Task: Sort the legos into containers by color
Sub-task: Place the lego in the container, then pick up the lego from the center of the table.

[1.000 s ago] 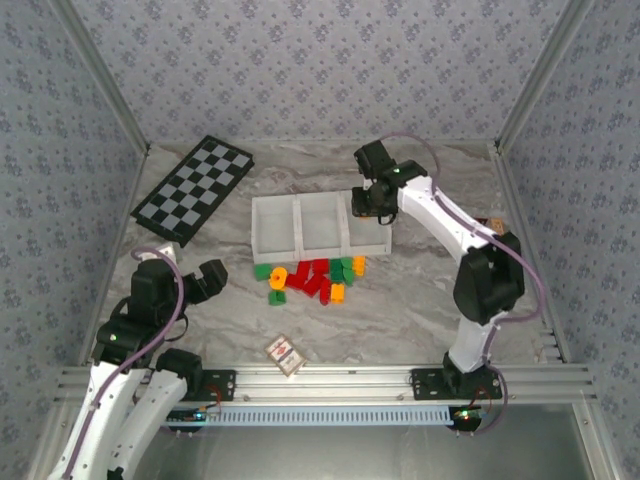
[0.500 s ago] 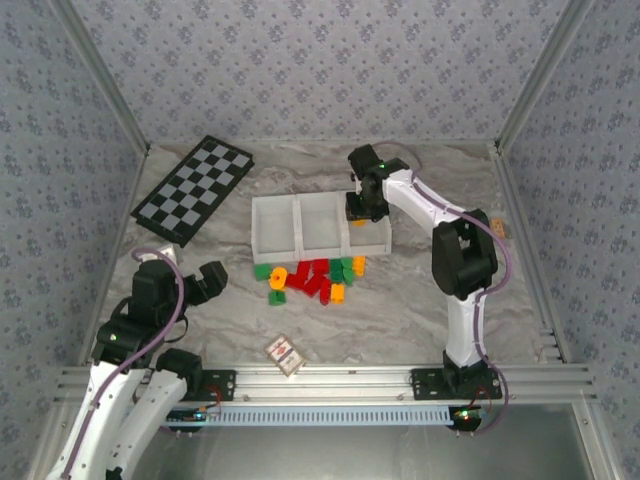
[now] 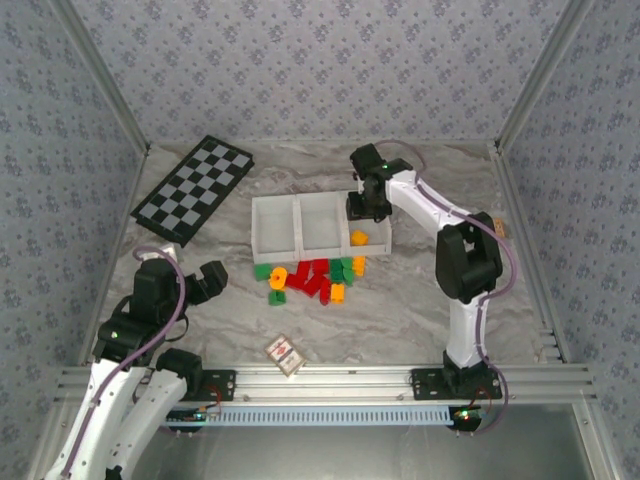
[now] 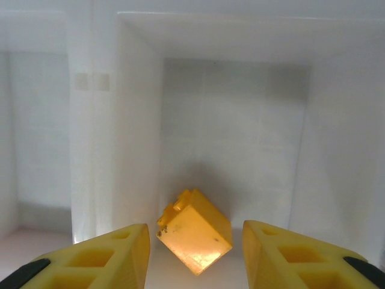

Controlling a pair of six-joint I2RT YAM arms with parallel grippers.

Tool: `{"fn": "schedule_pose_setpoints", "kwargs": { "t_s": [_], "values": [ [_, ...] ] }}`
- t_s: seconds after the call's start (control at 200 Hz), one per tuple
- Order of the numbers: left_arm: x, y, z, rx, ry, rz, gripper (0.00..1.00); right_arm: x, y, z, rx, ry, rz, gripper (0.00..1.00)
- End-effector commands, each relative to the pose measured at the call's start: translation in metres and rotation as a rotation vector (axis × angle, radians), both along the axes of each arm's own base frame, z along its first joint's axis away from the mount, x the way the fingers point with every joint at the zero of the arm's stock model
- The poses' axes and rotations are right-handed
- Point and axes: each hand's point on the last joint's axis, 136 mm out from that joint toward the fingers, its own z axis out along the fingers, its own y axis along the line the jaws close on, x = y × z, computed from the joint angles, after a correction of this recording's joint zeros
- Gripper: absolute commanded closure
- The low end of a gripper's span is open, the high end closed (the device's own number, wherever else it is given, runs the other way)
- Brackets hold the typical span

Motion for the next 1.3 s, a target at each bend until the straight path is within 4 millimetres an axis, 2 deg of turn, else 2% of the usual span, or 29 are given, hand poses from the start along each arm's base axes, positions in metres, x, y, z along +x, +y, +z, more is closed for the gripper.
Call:
{"fn": "schedule_pose_setpoints", "kwargs": {
  "t_s": [0.0, 0.195, 0.36, 0.475, 0.49, 0.55, 0.725, 0.919, 1.294],
  "values": [
    [0.000, 0.000, 0.001, 0.008, 0.005, -0.003, 0.00, -0.011, -0.005, 0.030, -0.007, -0.062, -0.002, 0.53],
    [-0.002, -0.003, 0.001, 0.005, 0.018, -0.019, 0.00, -0.063, 0.006, 0.038, -0.011, -0.089, 0.007, 0.43],
    [0.000, -0.005, -0.002, 0.005, 0.032, -0.027, 0.01, -0.112, 0.020, 0.022, 0.033, -0.059, -0.035, 0.41],
    [0.000, -0.007, -0.004, 0.004, 0.044, -0.035, 0.01, -0.134, 0.033, 0.017, 0.083, -0.049, -0.078, 0.44],
    [0.000, -0.007, -0.004, 0.003, 0.046, -0.038, 0.00, -0.142, 0.030, 0.006, 0.068, -0.028, -0.084, 0.44],
    [0.000, -0.008, -0.004, 0.001, 0.046, -0.039, 0.00, -0.151, 0.037, -0.001, 0.084, -0.021, -0.088, 0.47],
    [0.000, -0.008, -0.004, 0.001, 0.045, -0.040, 0.00, -0.165, 0.053, -0.023, 0.055, 0.038, -0.043, 0.48],
    [0.000, -0.008, -0.004, 0.001, 0.042, -0.043, 0.00, -0.176, 0.068, -0.038, 0.038, 0.074, 0.002, 0.49],
    [0.002, -0.008, -0.004, 0.014, 0.029, -0.043, 0.00, -0.187, 0.066, -0.064, -0.070, 0.117, 0.018, 0.51]
  ]
}}
